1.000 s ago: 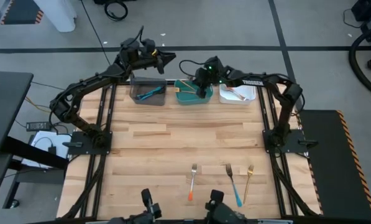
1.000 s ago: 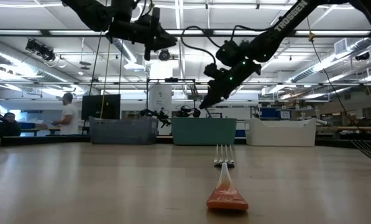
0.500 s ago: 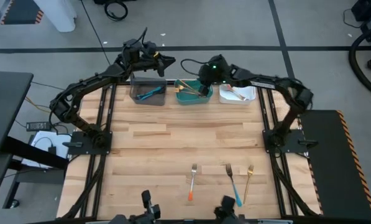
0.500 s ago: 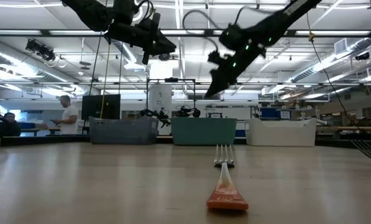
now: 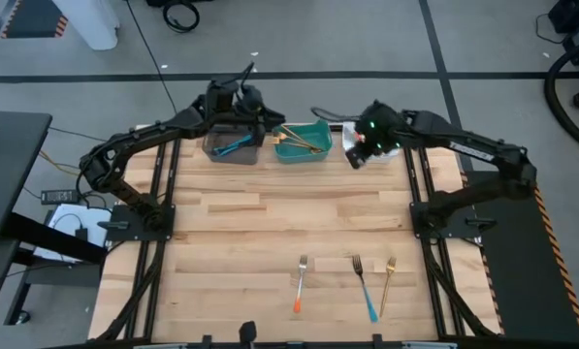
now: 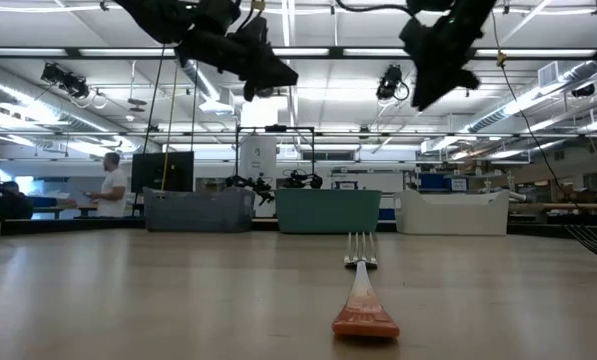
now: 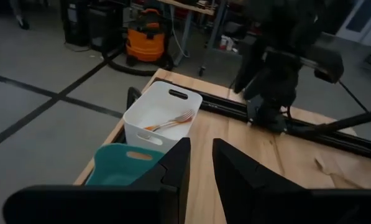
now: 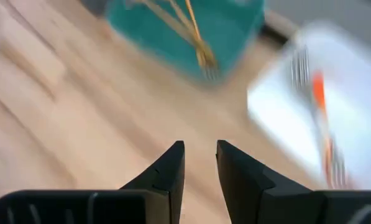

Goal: Sort silverware by color (type)
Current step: Put the blue fork into the black bin

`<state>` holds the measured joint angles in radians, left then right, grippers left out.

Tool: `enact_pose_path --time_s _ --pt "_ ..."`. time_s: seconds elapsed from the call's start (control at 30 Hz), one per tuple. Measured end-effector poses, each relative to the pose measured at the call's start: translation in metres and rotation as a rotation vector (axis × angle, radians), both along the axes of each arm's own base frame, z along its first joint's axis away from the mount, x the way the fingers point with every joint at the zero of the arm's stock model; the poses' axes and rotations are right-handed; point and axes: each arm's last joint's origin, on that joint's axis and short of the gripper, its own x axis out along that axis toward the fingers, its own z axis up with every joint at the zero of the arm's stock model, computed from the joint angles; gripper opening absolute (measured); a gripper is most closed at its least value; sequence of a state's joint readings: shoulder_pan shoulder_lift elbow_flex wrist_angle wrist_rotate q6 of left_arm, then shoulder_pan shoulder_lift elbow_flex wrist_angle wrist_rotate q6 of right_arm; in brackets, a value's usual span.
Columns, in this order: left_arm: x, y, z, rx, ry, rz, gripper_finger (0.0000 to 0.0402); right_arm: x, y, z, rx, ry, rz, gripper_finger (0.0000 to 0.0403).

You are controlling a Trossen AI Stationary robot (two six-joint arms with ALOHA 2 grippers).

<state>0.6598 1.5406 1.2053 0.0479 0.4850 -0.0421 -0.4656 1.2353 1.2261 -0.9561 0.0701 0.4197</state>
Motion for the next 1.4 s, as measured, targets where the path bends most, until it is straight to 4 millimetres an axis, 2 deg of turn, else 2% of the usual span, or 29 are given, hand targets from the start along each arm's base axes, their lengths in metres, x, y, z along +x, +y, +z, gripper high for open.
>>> enact_pose_path --time_s 0.2,0.33,0.5,0.6,0.8,0.93,1.13,1.4 --pt "0.002 -0.004 0.001 0.008 -0.003 -0.013 0.0075 -0.018 0.047 -0.019 0.221 0.180 -0.138 0.0111" --pt "0.004 -0.016 0.008 0.024 -0.017 -0.043 0.0075 -0.021 0.076 -0.033 0.347 0.267 -0.212 0.0117" --pt "0.010 -0.036 0.016 0.030 -0.030 -0.067 0.0075 -0.014 0.113 -0.051 0.512 0.257 -0.188 0.0117" --pt "0.014 -0.043 0.017 -0.042 -0.046 -0.069 0.0075 -0.010 0.138 -0.063 0.587 0.231 -0.185 0.0117" --pt "0.020 -0.055 0.016 -0.166 -0.046 -0.077 0.0075 -0.009 0.180 -0.089 0.660 0.147 -0.237 0.0117" --pt "0.024 -0.065 0.014 -0.255 -0.038 -0.085 0.0075 -0.008 0.205 -0.110 0.667 0.175 -0.231 0.0117" --pt "0.030 -0.079 0.012 -0.292 -0.013 -0.121 0.0075 0.001 0.234 -0.142 0.651 0.280 -0.172 0.0117" --pt "0.035 -0.093 0.011 -0.307 -0.003 -0.109 0.0075 0.016 0.257 -0.174 0.683 0.326 -0.117 0.0117"
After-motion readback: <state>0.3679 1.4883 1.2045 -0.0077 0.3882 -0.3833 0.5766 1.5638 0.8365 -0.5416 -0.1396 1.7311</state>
